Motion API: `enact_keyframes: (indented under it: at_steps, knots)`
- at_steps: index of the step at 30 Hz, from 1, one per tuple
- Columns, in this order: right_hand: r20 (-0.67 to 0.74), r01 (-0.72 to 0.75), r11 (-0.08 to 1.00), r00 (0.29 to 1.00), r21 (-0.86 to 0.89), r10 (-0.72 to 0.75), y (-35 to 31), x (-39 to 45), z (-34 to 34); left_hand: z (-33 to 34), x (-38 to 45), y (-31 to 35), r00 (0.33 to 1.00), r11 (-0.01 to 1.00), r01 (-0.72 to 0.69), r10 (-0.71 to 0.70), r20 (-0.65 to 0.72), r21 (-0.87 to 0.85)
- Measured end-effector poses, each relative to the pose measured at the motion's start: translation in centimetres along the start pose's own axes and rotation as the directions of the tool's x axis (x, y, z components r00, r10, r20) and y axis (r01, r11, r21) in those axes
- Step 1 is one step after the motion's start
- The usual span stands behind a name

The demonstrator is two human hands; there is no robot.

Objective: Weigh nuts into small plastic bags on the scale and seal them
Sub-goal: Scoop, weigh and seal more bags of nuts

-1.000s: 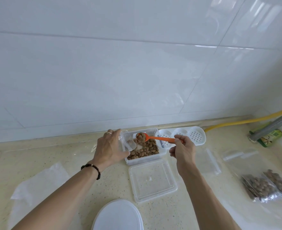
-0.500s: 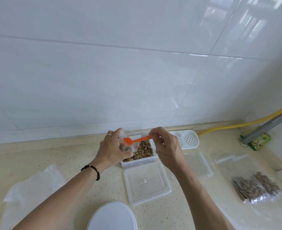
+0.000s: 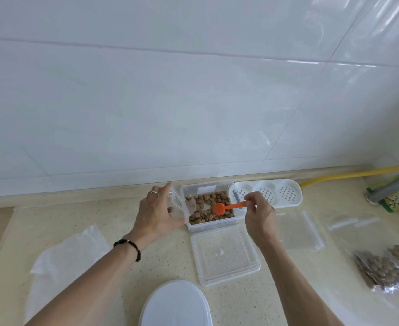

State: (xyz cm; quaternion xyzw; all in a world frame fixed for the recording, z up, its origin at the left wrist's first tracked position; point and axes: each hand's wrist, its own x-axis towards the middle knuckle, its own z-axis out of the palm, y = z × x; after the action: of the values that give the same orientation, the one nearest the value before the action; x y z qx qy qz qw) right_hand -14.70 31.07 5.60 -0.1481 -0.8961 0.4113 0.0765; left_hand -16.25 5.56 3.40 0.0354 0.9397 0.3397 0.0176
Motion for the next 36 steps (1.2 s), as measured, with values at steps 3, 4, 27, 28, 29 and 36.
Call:
enact_keyframes:
  at_steps: [3, 4, 27, 28, 29, 36]
  knots:
    - [0.083, -0.011, 1.000, 0.997, 0.000, 0.011, 0.4, -0.6, 1.2, -0.2, -0.4, -0.6, 1.000, 1.000, -0.019, 0.019, -0.005, 0.024]
    - [0.113, -0.039, 0.998, 0.993, 0.040, 0.034, 0.3, -0.8, 1.5, -0.2, -0.4, -0.7, 1.000, 0.999, -0.023, 0.024, -0.004, 0.028]
    - [0.056, -0.413, 0.730, 0.886, 0.544, 0.460, -0.4, 0.4, -1.0, 0.0, 2.7, 2.0, 0.997, 0.967, -0.031, 0.011, 0.078, 0.255]
    - [0.042, -0.385, 0.742, 0.899, 0.550, 0.436, -0.8, 0.6, -1.5, 0.1, 2.9, 2.4, 0.996, 0.963, -0.036, 0.011, 0.093, 0.267]
    - [0.028, -0.352, 0.757, 0.914, 0.550, 0.405, -1.3, 0.8, -1.9, 0.2, 3.1, 2.7, 0.994, 0.960, -0.044, 0.016, 0.105, 0.275]
    - [0.055, 0.138, 0.953, 0.986, 0.268, -0.158, -4.6, 0.0, -2.2, 1.1, 3.4, 4.6, 0.988, 0.990, -0.071, 0.054, 0.143, 0.118]
